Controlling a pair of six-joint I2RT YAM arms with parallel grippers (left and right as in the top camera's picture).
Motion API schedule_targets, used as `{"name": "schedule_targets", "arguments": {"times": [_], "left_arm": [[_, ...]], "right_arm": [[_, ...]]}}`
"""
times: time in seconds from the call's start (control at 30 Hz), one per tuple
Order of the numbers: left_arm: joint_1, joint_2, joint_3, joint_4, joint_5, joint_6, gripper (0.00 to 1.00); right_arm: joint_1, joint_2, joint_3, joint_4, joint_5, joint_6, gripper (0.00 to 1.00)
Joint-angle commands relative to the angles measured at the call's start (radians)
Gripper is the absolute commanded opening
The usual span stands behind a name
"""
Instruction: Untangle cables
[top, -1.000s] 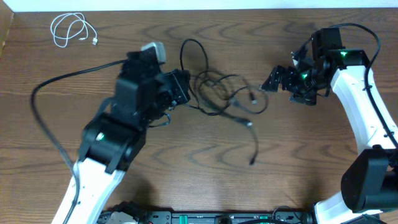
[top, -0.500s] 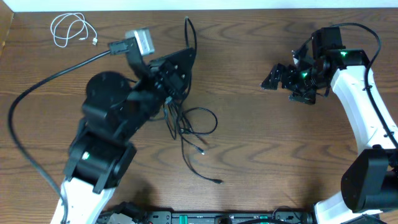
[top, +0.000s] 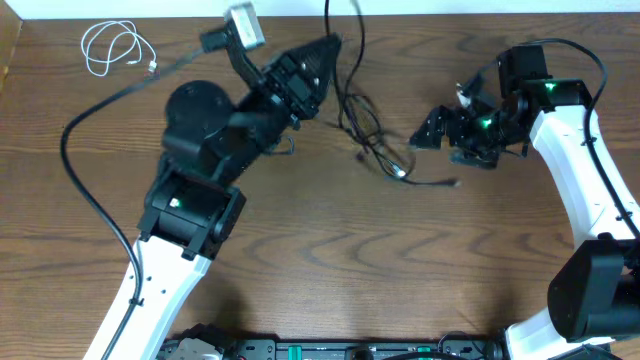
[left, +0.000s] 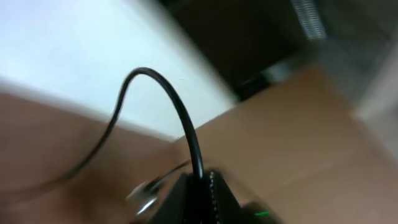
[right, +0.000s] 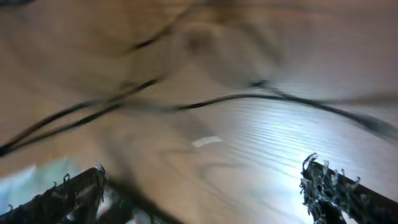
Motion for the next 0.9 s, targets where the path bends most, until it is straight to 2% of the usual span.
{"name": "schedule_targets", "arguments": {"times": [0.0, 0.1, 0.17, 0.3, 0.47, 0.6, 0.67, 0.7, 0.73, 0.87], "left_arm": [[0.000, 0.048, 0.009, -0.073, -0.055, -0.055, 0.08], [-0.001, 0.084, 0.009, -0.048, -0.035, -0.163, 0.07], [-0.001, 0.099, 0.009, 0.011, 0.002, -0.220, 0.07], [-0.013, 0.109, 0.009, 0.130, 0.076, -0.249, 0.08], [-0.035, 0.109, 0.009, 0.134, 0.052, -0.248, 0.08], [-0.035, 0.109, 0.009, 0.117, 0.053, -0.248, 0.08], [-0.035, 0.111, 0.008, 0.114, 0.053, -0.248, 0.07], [-0.035, 0.112, 0.008, 0.115, 0.053, -0.248, 0.07], [-0.035, 0.113, 0.008, 0.115, 0.053, -0.248, 0.08], [-0.035, 0.113, 0.008, 0.115, 0.053, -0.248, 0.07]], "right_arm": [[0.008, -0.024, 0.009, 0.030, -0.359, -0.230, 0.99], [0.011, -0.024, 0.009, 0.084, -0.542, -0.253, 0.99], [0.021, -0.024, 0.009, 0.116, -0.586, -0.246, 0.99], [0.055, -0.024, 0.008, 0.136, -0.563, -0.227, 0.99], [0.126, -0.024, 0.008, 0.171, -0.490, -0.222, 0.99], [0.171, -0.024, 0.008, 0.237, -0.401, -0.085, 0.98], [0.188, -0.024, 0.008, 0.283, -0.367, 0.008, 0.88], [0.198, -0.024, 0.008, 0.303, -0.344, 0.059, 0.73], [0.208, -0.024, 0.009, 0.315, -0.306, 0.114, 0.63], [0.236, -0.024, 0.008, 0.331, -0.217, 0.178, 0.54]]}}
